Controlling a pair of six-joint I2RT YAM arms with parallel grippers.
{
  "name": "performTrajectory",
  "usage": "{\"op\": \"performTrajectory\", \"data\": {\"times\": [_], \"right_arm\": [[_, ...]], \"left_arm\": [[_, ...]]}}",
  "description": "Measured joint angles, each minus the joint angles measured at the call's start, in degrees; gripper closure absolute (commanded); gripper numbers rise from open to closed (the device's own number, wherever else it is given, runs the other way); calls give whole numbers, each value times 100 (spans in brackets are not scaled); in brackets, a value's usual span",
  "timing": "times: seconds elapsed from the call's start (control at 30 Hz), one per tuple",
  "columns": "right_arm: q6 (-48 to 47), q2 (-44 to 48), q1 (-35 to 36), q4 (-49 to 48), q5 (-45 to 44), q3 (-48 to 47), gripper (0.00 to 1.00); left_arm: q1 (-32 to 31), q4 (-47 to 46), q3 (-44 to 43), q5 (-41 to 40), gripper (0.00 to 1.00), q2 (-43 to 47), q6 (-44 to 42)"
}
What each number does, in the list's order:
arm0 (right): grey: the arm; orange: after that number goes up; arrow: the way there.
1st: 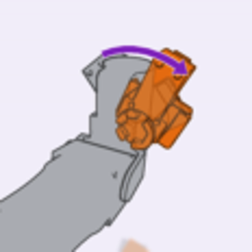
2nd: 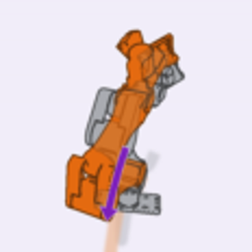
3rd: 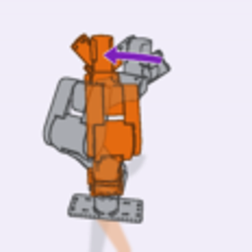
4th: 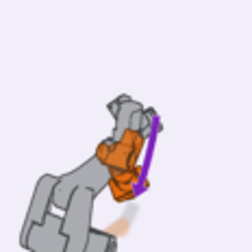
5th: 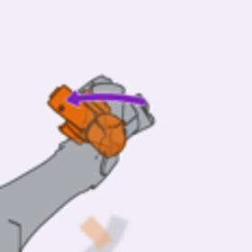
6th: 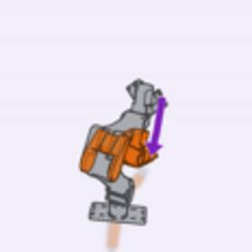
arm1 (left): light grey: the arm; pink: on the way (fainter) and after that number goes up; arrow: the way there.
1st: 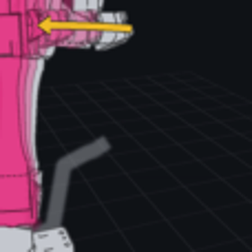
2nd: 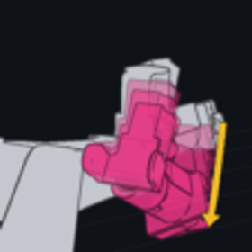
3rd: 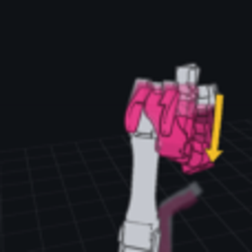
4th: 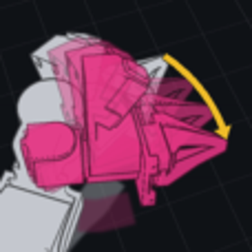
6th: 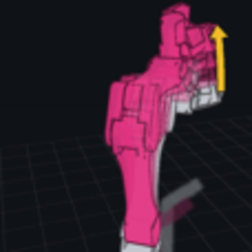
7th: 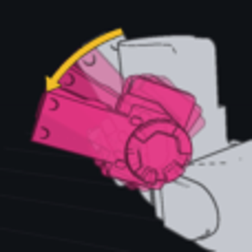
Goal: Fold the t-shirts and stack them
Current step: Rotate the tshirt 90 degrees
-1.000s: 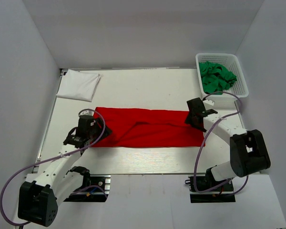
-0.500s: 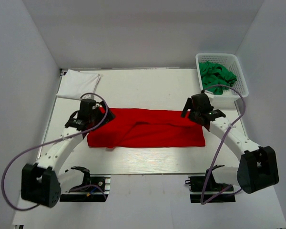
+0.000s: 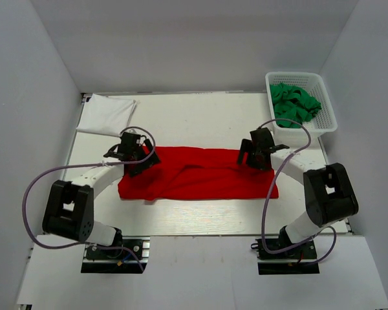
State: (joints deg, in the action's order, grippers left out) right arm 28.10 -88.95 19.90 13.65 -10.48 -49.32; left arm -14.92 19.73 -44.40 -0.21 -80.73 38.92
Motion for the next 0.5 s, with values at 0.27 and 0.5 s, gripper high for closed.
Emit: {"op": "performTrajectory", "data": {"times": [0.27, 0.5], "right_arm": [[-31, 55, -337, -612, 719, 470, 10], [-560, 238, 39, -1032, 2035, 813, 10]], "left_arm": [[9, -654, -636, 2, 0, -1292, -114], [20, 133, -4822, -223, 0, -4382, -715]]}}
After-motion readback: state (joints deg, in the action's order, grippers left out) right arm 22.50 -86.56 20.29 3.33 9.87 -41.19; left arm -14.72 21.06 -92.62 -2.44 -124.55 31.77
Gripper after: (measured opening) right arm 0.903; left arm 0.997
